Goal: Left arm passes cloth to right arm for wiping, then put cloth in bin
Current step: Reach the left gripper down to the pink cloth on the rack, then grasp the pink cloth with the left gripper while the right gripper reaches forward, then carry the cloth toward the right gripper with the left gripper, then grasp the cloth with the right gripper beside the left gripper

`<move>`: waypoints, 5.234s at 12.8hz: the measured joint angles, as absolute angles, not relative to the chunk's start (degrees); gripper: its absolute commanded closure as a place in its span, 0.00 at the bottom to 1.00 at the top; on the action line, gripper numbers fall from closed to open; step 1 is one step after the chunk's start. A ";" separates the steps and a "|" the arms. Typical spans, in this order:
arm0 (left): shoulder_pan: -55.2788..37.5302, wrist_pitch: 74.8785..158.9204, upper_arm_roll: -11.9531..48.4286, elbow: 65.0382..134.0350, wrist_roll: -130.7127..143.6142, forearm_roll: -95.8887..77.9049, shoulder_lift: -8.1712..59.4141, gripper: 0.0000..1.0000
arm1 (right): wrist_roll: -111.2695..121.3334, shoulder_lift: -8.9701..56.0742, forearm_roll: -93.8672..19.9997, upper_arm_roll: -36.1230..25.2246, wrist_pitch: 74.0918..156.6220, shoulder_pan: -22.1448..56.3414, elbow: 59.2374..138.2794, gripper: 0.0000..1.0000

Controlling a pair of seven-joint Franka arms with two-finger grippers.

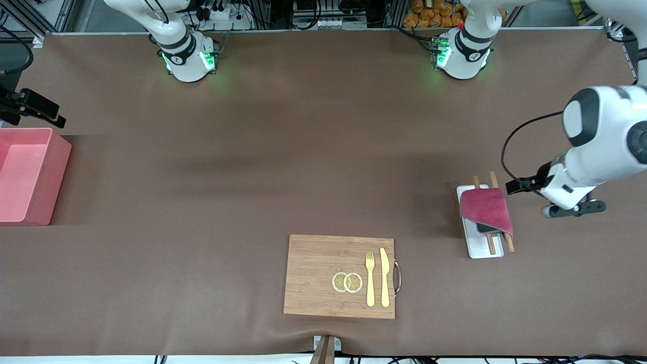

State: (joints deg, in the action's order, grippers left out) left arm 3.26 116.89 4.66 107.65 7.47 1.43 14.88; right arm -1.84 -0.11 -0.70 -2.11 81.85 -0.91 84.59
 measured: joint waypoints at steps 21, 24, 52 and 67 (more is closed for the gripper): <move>2.30 118.68 4.58 107.28 11.20 1.43 20.87 0.83 | -2.11 6.93 -6.14 -1.72 85.61 10.86 85.20 0.00; 2.20 118.57 4.79 106.96 11.90 1.30 21.03 1.00 | -2.10 11.65 -12.94 -1.75 88.02 11.50 85.33 0.00; -19.57 128.61 25.29 85.06 83.37 -14.86 30.01 1.00 | -68.21 19.94 -29.00 -2.00 104.12 24.07 87.86 0.00; -23.06 144.22 25.13 82.83 107.14 -14.87 35.61 1.00 | -74.27 22.82 -28.95 -1.88 123.19 30.63 96.58 1.00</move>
